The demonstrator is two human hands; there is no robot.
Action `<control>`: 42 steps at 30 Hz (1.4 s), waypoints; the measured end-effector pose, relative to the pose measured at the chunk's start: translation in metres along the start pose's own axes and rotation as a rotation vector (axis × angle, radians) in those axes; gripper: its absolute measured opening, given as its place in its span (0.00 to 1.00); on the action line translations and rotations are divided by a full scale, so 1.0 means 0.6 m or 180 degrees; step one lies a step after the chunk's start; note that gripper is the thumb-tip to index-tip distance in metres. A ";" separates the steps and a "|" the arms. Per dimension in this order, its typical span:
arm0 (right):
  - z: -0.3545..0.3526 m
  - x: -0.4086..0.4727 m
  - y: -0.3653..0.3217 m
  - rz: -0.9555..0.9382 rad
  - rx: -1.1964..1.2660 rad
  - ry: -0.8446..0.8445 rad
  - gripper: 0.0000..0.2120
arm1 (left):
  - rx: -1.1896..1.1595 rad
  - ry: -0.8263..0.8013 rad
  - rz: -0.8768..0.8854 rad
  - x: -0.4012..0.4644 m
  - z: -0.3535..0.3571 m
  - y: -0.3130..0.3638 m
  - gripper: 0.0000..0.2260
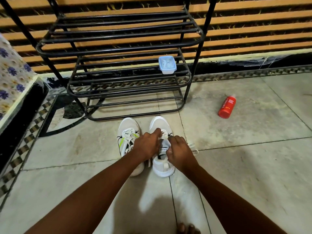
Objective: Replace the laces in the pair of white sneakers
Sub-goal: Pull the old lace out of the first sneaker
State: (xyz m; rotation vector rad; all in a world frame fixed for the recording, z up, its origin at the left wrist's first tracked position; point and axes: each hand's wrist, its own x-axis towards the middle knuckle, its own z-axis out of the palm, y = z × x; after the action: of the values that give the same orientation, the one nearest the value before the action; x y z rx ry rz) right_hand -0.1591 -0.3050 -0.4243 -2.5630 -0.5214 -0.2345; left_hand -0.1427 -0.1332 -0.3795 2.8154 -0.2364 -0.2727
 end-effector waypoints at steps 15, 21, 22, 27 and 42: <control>0.031 -0.005 -0.002 0.0556 0.0329 0.0356 0.16 | 0.0316 0.0033 0.0384 0.043 -0.005 -0.001 0.11; 0.021 -0.004 -0.020 0.0508 0.0176 0.0343 0.19 | -0.1173 0.0373 -0.0784 0.068 -0.008 -0.025 0.04; 0.022 -0.006 -0.020 0.0552 0.0182 0.0343 0.18 | -0.1196 0.0372 -0.0807 0.069 -0.011 -0.021 0.03; 0.030 -0.010 -0.023 0.0667 0.0153 0.0331 0.17 | -0.1765 0.0055 -0.0177 0.058 -0.032 -0.012 0.13; 0.040 -0.008 -0.024 0.0789 0.0060 0.0311 0.13 | -0.0077 0.0117 0.0446 0.039 -0.034 0.009 0.08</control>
State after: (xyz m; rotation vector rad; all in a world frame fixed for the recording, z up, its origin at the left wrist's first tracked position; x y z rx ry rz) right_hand -0.1676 -0.2824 -0.4397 -2.5517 -0.1663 -0.2634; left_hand -0.1166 -0.1370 -0.3626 2.7609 -0.4170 -0.1908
